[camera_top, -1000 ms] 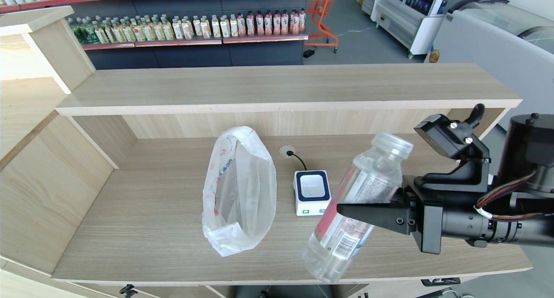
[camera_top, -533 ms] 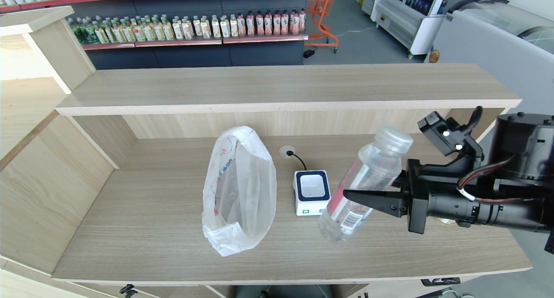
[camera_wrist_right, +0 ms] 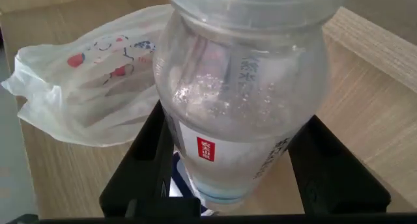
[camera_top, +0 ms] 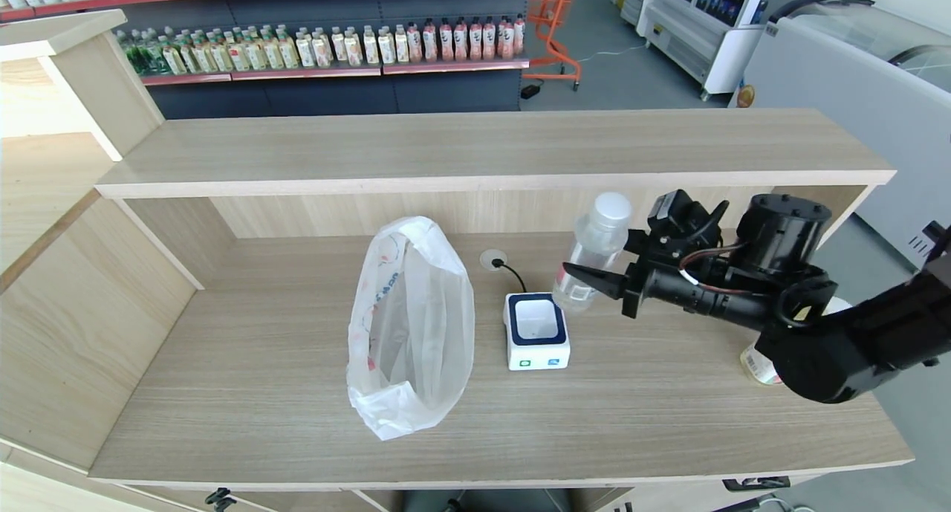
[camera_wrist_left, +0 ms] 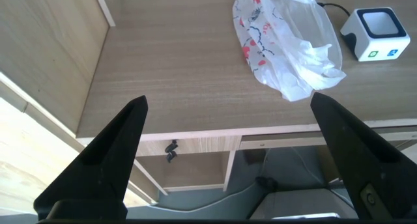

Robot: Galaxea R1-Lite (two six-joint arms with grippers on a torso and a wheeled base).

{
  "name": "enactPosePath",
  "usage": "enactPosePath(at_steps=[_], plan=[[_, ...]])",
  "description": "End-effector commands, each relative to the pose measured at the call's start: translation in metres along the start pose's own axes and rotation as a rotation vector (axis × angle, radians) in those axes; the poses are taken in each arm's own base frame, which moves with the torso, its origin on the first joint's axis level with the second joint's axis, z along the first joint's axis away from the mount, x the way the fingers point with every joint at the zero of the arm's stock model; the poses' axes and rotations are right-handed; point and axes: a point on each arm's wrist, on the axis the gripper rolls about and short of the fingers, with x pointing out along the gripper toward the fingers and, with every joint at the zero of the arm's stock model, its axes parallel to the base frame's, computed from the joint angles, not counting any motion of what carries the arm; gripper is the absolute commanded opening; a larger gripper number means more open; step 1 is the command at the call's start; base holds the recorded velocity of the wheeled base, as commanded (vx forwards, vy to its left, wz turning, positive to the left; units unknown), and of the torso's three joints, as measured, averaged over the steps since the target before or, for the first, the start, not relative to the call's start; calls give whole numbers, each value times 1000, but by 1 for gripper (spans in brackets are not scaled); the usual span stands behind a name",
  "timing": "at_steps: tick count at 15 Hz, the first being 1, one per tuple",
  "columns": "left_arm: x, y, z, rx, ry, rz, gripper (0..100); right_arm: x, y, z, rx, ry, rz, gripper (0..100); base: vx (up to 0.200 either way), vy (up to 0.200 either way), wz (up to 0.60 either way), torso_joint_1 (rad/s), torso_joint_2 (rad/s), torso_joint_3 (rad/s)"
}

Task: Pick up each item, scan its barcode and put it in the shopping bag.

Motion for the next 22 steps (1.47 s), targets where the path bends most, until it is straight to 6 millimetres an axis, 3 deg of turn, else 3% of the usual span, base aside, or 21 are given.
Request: enactPosePath(at_steps=[1,4,9,14,22], plan=[[0,0,0,0,0,0,100,26,-6,-53,-55,29,1,0,0,0,0,0,0,0],[0,0,0,0,0,0,100,45,-6,-79,-106,-10,-13,0,0,0,0,0,0,0],[0,0,0,0,3,0,100,63,-6,-96,-150,-86,22,0,0,0,0,0,0,0],[0,0,0,0,0,0,100,76,-14,-99,-183,-146,56,0,0,0,0,0,0,0],[0,0,0,0,2,0,100,84,-7,-98,-227,-224,133,0,0,0,0,0,0,0]])
